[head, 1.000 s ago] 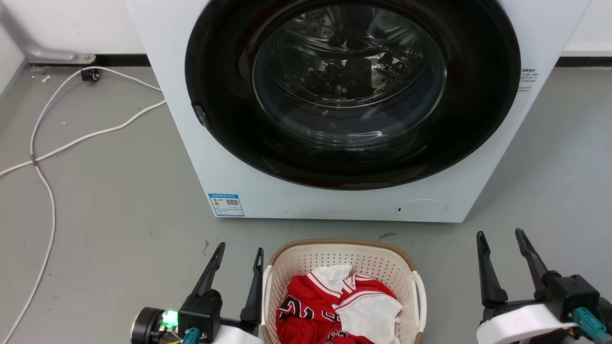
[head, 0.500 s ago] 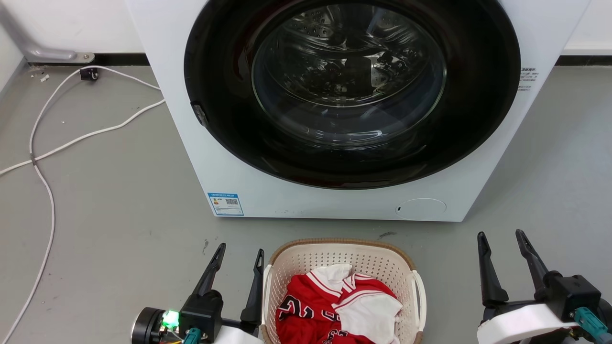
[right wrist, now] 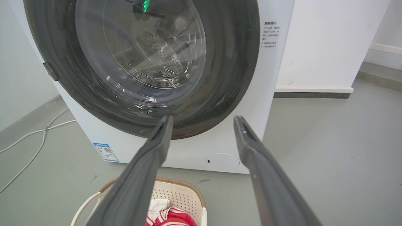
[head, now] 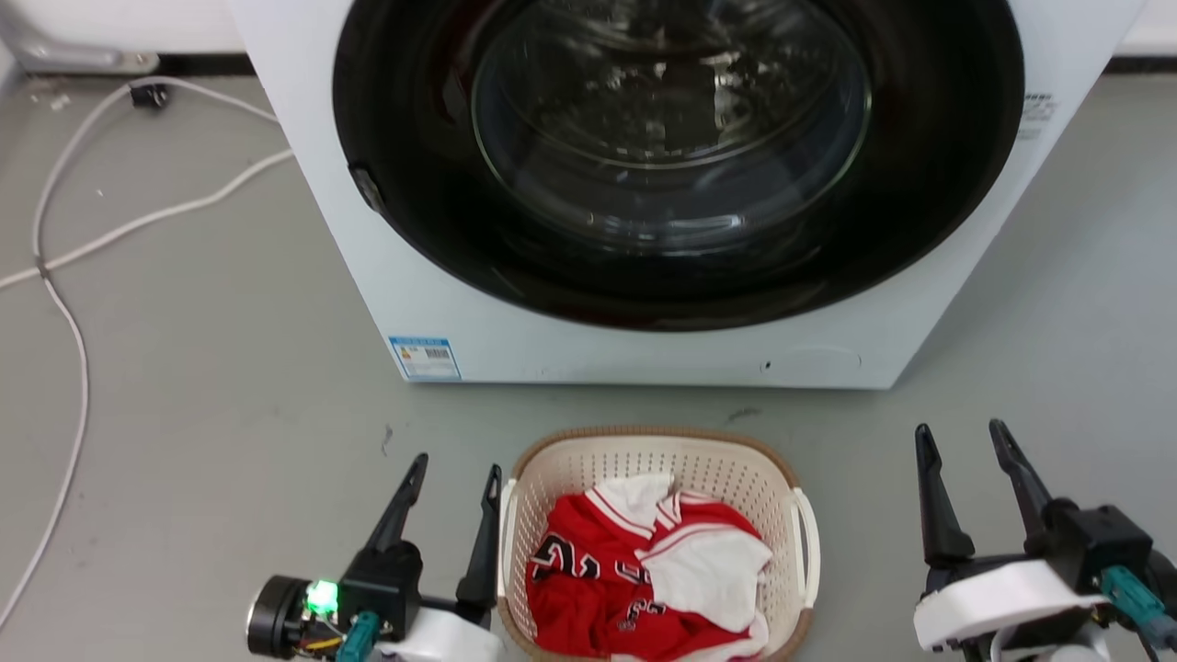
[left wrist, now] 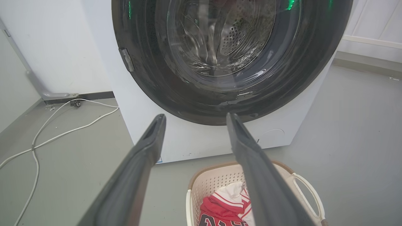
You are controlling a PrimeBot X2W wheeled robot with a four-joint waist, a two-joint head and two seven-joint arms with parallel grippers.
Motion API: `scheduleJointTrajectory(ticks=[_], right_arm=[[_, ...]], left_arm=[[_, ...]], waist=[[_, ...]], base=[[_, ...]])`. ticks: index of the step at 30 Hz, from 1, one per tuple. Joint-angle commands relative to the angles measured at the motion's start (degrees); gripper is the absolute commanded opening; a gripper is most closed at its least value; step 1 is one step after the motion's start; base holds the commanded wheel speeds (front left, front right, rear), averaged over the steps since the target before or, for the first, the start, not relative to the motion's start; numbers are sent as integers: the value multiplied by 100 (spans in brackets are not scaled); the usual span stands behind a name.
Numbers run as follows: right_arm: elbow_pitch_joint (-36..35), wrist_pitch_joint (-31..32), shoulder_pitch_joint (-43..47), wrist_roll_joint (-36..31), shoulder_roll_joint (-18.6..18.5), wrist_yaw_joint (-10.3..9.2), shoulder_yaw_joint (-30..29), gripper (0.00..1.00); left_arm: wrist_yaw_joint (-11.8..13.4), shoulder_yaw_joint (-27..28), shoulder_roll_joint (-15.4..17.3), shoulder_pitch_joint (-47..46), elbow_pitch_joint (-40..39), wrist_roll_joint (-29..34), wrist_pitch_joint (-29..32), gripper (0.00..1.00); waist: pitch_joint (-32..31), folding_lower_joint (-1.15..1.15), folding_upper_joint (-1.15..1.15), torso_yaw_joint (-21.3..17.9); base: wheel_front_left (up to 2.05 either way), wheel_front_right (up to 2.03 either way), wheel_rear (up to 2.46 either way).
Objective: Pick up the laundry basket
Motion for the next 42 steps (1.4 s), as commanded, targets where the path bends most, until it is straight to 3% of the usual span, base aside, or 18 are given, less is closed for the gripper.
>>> scheduleJointTrajectory(ticks=[1,14,23,34,42], right_arm=[[63,-15,-198,-52,-2,-2,23,100],[896,-13,-1258,-183,-2,-3,133,100],[2212,0,-2229,-213,-1,-3,122,100],[3954,302,-3405,-56,-2,-3,171,100],[4983,653,-4141,203,0,-3,323,100]], left_arm=[[-33,66,-8,-174,52,-2,-14,100],[-257,411,188,-1328,774,66,-14,100],[-538,359,443,-2445,1981,41,-15,100],[-692,-209,691,-3762,3904,-166,-14,100],[-697,-1223,656,-4511,5057,-947,244,100]], waist=[[312,0,0,-40],[1887,0,0,-138],[2814,0,0,-160],[3481,0,0,-169],[3762,0,0,-123]], base=[[0,0,0],[0,0,0],[0,0,0],[0,0,0],[0,0,0]])
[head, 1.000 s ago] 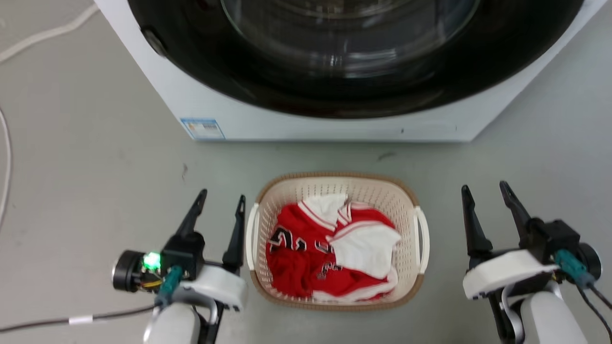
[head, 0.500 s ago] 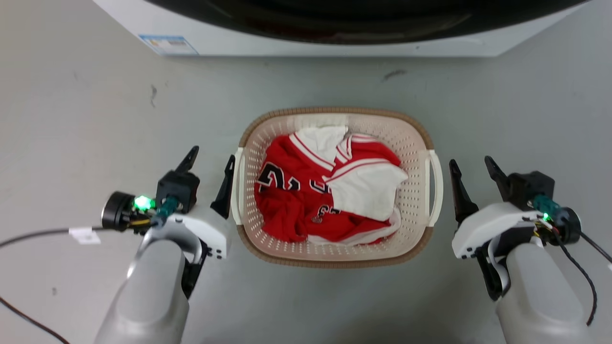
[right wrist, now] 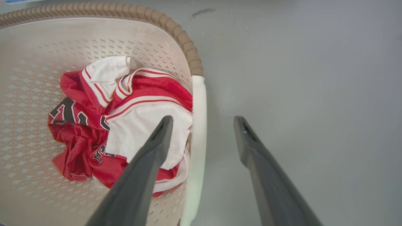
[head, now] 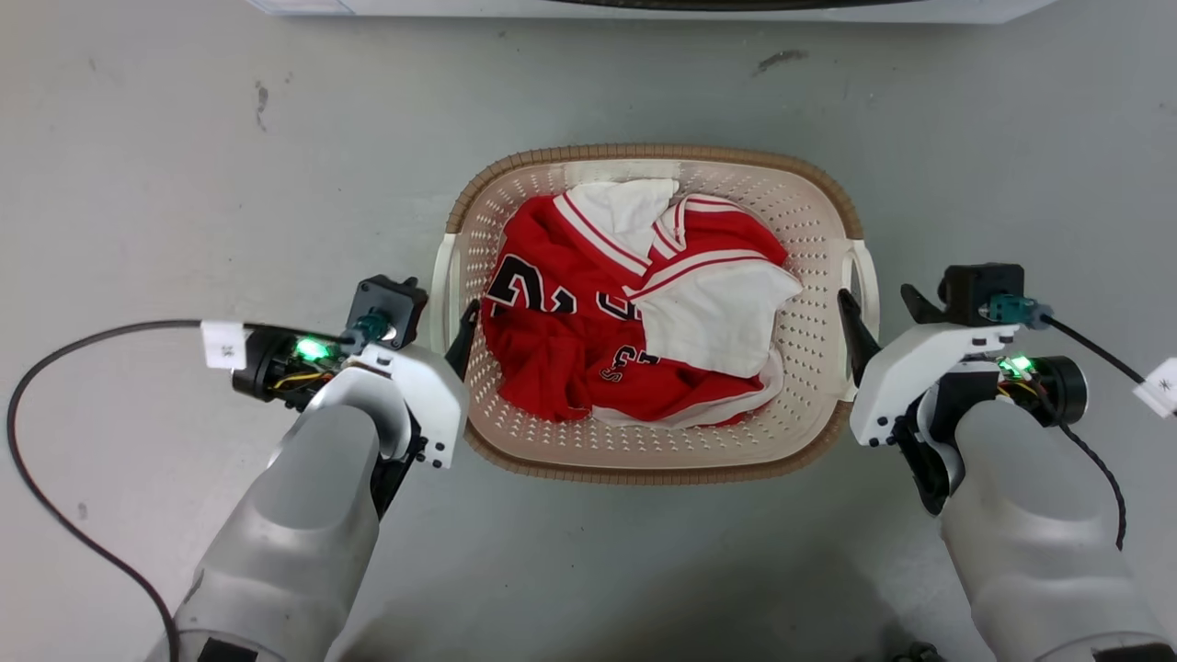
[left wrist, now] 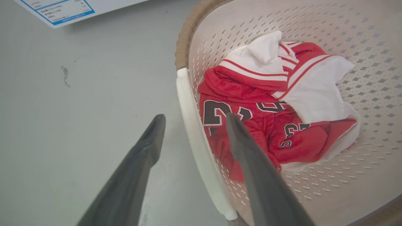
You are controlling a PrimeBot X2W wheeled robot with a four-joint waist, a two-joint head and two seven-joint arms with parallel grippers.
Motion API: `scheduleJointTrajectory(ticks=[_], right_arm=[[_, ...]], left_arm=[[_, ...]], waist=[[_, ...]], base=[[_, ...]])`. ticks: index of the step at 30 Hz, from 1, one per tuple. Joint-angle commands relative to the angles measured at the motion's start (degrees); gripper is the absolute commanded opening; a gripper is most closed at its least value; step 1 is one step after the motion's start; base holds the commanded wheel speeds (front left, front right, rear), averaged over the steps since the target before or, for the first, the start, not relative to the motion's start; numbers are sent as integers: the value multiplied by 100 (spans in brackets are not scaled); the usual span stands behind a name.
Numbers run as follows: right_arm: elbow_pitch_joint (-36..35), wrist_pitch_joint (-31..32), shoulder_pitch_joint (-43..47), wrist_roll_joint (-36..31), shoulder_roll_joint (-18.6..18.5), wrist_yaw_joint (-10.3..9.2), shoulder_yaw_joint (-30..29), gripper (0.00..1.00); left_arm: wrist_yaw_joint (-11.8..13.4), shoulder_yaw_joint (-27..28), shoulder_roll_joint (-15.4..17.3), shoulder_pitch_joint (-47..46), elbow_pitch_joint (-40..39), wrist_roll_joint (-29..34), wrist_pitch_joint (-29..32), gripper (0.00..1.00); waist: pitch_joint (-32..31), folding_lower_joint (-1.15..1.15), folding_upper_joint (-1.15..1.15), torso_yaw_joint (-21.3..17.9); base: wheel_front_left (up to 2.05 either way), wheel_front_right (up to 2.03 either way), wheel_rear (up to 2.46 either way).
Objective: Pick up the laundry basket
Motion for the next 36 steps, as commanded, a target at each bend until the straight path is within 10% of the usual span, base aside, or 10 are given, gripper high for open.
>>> scheduleJointTrajectory(ticks=[1,29,30,31,36], right_arm=[[180,71,-183,10,3,-4,35,100],[1508,601,-1288,1,1,-4,117,100],[1513,627,-1299,17,1,-4,138,38],[1518,676,-1296,9,1,-4,184,0],[1525,691,-1268,-7,-10,-6,243,0]], left_arm=[[-7,-179,24,-175,107,-160,59,100],[-8,-2619,448,-1170,399,-2444,1058,100],[-9,-2666,453,-1183,428,-2484,1056,54],[-9,-2702,443,-1187,448,-2536,1050,0],[-3,-2893,453,-1195,528,-2774,1082,0]], waist=[[71,-1,0,26],[520,-1,0,73],[528,-1,0,78],[535,-1,0,79],[551,-1,0,81]], base=[[0,0,0],[0,0,0],[0,0,0],[0,0,0],[0,0,0]])
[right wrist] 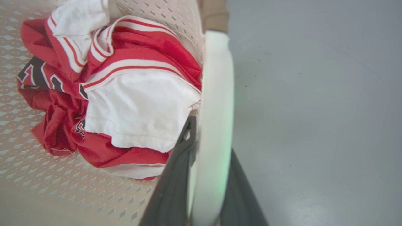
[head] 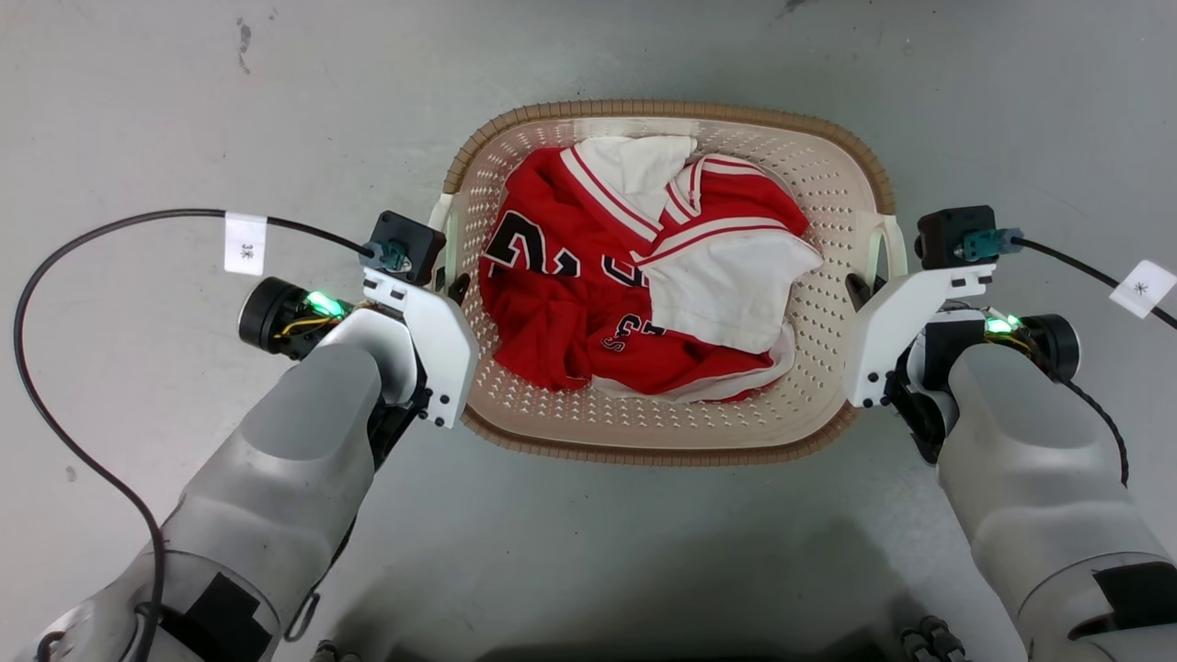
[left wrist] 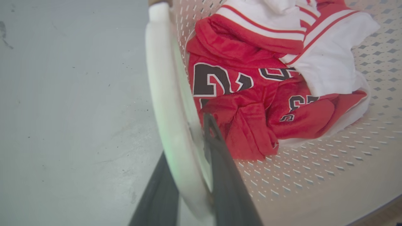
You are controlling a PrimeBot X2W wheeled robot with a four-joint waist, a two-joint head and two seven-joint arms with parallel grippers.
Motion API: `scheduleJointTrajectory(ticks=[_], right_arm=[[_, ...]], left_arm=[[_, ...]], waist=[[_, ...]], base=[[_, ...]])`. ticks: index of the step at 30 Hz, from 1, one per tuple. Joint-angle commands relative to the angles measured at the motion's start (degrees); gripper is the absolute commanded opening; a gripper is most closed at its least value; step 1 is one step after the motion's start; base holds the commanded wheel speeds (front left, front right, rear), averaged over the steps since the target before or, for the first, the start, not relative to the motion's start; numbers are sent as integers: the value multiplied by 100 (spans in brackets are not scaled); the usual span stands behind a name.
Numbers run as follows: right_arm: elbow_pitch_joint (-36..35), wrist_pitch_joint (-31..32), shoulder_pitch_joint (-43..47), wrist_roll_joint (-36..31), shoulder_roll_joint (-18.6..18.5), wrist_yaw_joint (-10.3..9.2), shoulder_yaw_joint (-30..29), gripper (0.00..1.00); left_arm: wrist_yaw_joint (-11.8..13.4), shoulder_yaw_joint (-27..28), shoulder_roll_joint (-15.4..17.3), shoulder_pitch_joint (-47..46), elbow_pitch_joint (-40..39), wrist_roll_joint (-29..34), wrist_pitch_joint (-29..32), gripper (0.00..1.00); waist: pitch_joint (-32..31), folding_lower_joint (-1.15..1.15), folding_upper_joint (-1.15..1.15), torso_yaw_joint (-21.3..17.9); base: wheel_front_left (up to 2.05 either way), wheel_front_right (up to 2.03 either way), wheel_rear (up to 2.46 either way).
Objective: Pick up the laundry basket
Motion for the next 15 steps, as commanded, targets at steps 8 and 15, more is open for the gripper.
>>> scheduleJointTrajectory(ticks=[8,15], right_arm=[[8,-3,-2,-97,-41,-11,-34,0],[6,492,134,-427,-44,-11,-74,0]], left_arm=[[-6,-399,96,10,33,-373,54,0],[-15,-841,187,236,-261,-892,473,0]], waist=[[-101,0,0,16],[-580,0,0,22]], base=[[0,0,0],[0,0,0]])
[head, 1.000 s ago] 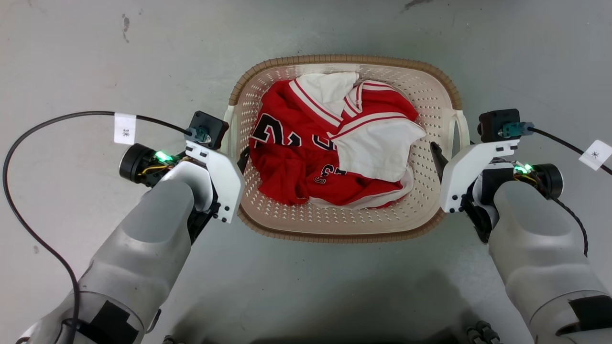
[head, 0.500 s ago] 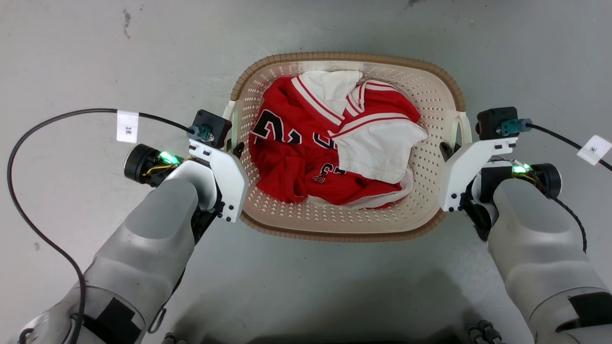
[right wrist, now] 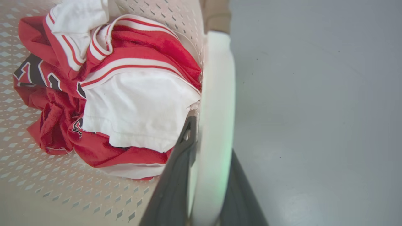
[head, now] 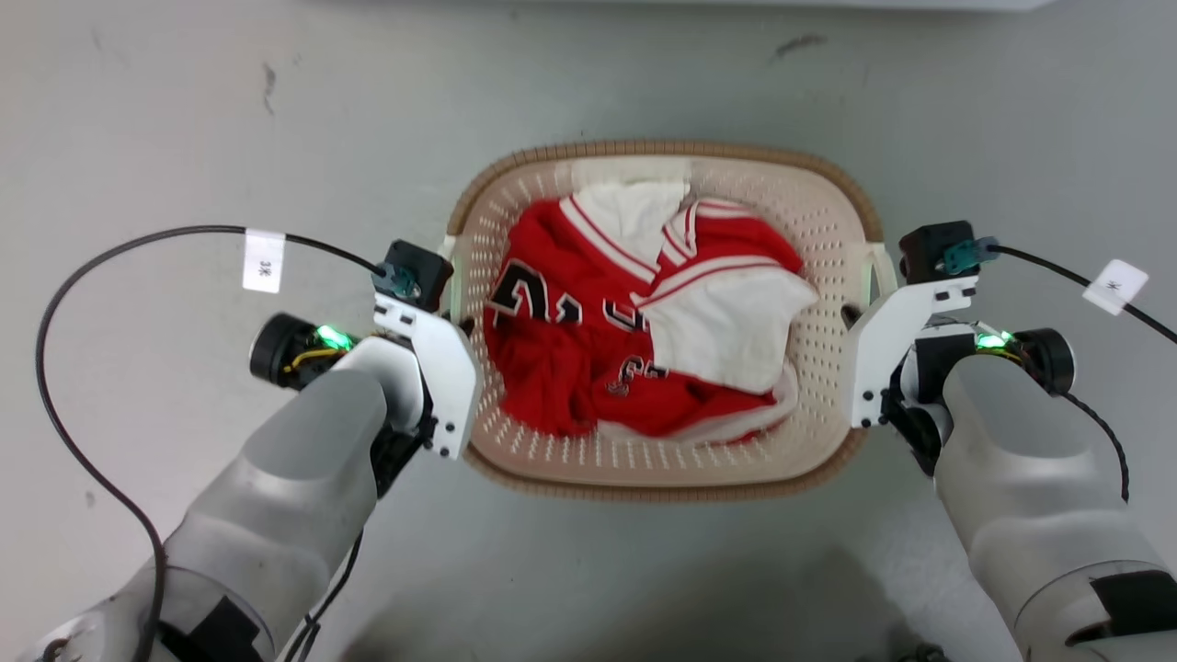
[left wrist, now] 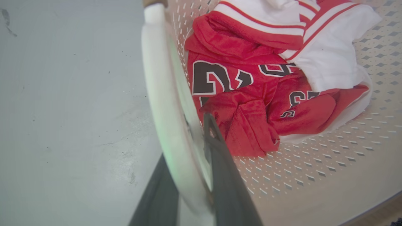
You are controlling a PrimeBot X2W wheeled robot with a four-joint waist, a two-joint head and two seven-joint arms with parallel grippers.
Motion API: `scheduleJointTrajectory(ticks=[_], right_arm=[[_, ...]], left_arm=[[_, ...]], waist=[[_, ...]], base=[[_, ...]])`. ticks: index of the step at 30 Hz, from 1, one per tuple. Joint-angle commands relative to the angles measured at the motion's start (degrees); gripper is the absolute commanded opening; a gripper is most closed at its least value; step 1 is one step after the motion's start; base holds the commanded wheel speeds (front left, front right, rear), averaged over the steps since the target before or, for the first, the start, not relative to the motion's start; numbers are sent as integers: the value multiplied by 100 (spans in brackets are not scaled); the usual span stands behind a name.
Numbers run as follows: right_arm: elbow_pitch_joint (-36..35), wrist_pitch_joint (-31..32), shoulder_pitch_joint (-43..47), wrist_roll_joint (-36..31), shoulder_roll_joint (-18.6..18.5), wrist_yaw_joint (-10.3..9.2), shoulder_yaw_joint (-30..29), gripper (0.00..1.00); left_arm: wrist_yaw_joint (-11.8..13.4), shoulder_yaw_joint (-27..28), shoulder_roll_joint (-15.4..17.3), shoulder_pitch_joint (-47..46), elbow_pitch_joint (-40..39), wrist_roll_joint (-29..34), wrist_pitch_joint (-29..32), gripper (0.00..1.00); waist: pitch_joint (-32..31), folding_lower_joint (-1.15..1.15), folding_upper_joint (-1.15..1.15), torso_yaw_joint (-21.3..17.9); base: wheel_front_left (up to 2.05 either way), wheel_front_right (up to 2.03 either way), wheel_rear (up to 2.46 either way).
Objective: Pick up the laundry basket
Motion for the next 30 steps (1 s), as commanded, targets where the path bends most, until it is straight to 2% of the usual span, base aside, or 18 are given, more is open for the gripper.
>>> scheduleJointTrajectory(ticks=[1,7,12,16,20,30], right_arm=[[-26,230,99,-131,-70,-11,52,0],[-29,789,149,-239,-74,-12,156,0],[-13,1227,258,-474,-93,-13,258,0],[-20,1623,332,-412,-106,-13,363,0],[-14,2017,495,14,-106,-13,554,0],[-394,3111,799,1110,-100,-8,1729,0]], left_arm=[[-35,-185,74,184,-120,-147,184,0],[-40,-452,264,339,-396,-643,519,0],[-40,-658,464,540,-590,-1099,753,0],[-40,-900,648,646,-801,-1395,1047,0],[-40,-1042,779,803,-1070,-1769,1309,0],[-40,-1304,1169,986,-1555,-2206,1986,0]], waist=[[-319,0,0,11],[-859,0,0,-7],[-1503,0,0,-41],[-2066,0,0,-47],[-2614,0,0,-60],[-3722,0,0,-125]], base=[[0,0,0],[0,0,0],[0,0,0],[0,0,0],[0,0,0],[0,0,0]])
